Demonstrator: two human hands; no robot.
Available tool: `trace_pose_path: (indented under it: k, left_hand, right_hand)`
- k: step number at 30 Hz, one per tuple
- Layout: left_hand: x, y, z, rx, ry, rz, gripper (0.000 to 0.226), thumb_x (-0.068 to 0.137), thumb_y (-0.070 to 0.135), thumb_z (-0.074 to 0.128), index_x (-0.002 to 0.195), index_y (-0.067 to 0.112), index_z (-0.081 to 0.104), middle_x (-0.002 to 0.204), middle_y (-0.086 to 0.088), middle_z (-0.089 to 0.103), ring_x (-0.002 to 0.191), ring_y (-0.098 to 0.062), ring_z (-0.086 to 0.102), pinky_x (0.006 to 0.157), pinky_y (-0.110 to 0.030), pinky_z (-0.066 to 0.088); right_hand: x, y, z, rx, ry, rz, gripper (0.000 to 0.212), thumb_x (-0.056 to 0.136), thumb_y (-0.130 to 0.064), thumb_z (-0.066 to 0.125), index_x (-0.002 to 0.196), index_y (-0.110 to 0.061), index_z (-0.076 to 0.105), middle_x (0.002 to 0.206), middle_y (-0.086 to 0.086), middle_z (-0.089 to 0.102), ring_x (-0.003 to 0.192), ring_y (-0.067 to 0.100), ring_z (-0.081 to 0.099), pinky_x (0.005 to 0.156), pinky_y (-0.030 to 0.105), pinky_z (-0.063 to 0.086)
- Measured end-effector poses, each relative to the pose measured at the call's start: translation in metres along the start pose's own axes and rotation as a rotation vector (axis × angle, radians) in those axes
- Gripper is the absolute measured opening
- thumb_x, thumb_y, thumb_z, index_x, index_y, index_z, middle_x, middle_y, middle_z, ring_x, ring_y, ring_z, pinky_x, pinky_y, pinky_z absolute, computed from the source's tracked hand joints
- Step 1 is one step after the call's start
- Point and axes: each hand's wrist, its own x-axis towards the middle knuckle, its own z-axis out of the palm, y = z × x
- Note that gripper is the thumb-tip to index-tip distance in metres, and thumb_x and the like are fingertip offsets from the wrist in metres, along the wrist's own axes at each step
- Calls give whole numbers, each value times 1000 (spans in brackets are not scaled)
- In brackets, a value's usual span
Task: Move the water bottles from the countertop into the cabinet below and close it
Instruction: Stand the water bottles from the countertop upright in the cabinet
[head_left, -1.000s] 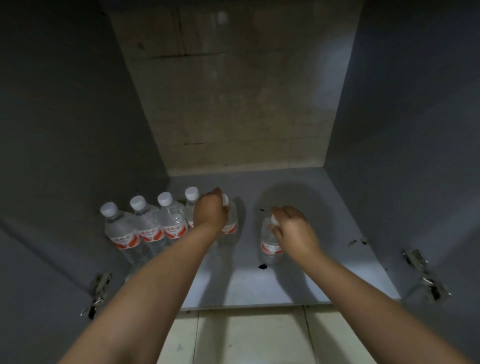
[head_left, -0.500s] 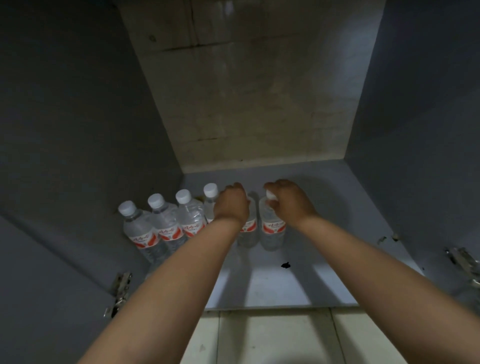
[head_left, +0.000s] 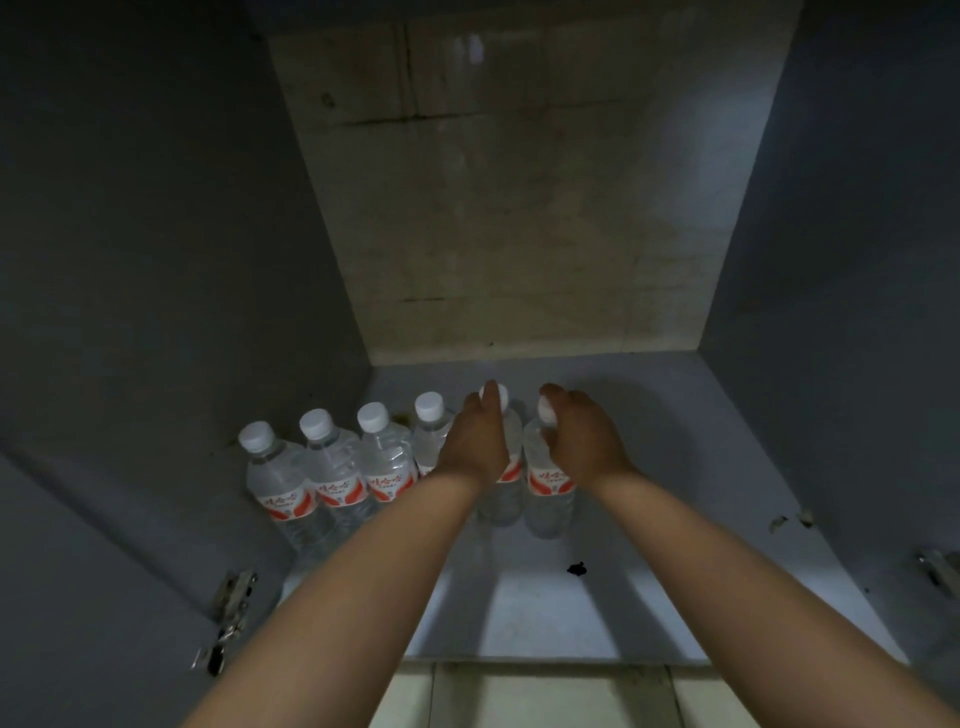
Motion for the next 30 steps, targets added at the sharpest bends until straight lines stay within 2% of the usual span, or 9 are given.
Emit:
trace_pose_path:
  k: [14,16,18,20,22,23,25,28,30]
  left_hand:
    - [-5,4,-8,22,-113,-52,73,94,-1,41,150,7,-5,152,-18,25,137,-30,35,110,-32,33]
    - [-7,5,-9,-3,-126,-56,75,95,1,43,150,6,-7,154,-18,21,140,-29,32,112,-32,31]
    - [-13,8,-9,-20,-144,-34,74,96,6,44,150,6,-7,157,-17,12,145,-28,22,117,-31,23]
    - [-20,8,-6,-5,-124,10,64,100,12,35,150,8,-4,160,-14,6,147,-26,16,119,-32,18]
    - [-26,8,-1,38,-104,9,67,99,8,37,151,12,-5,160,-13,2,148,-26,15,119,-32,19]
    - [-29,7,1,51,-104,-4,72,97,4,40,151,14,-8,160,-11,-2,148,-26,12,119,-32,19]
    - [-36,5,3,49,-90,-21,74,95,0,40,151,17,-6,161,-8,-6,149,-23,6,120,-29,15]
    - [-49,4,4,145,-57,-7,60,98,8,38,151,14,9,161,-7,2,149,-22,6,121,-29,11]
    - [-61,2,6,274,-21,-2,54,98,10,36,149,12,18,160,-9,9,149,-24,8,121,-32,14]
  right_hand:
    - [6,-4,5,30,88,37,34,90,-3,45,124,-1,49,117,26,57,110,36,55,87,33,43]
    - [8,-1,8,75,67,72,37,93,-6,44,129,-3,46,123,25,55,115,35,52,92,32,41]
    - [7,2,11,134,25,65,41,97,-13,41,138,-9,37,136,21,48,125,31,46,99,28,37]
    - [-2,2,14,130,43,37,42,100,-24,36,140,-13,34,145,11,41,132,24,40,100,19,36]
    - [-13,3,19,112,10,34,48,100,-21,37,145,-14,22,152,6,28,139,23,30,102,13,36]
    - [-19,0,20,167,-72,56,55,98,-13,39,147,-15,13,155,9,18,142,25,23,109,19,32]
    - [-27,-1,22,95,-100,92,63,97,-9,38,147,-19,2,158,11,4,145,26,12,117,30,20]
    - [-41,-3,19,56,-135,141,53,98,-12,34,147,-15,13,158,12,10,145,24,14,117,28,16]
    - [-55,-8,18,25,-59,73,46,94,-9,39,140,-5,34,150,21,30,138,32,32,113,32,28]
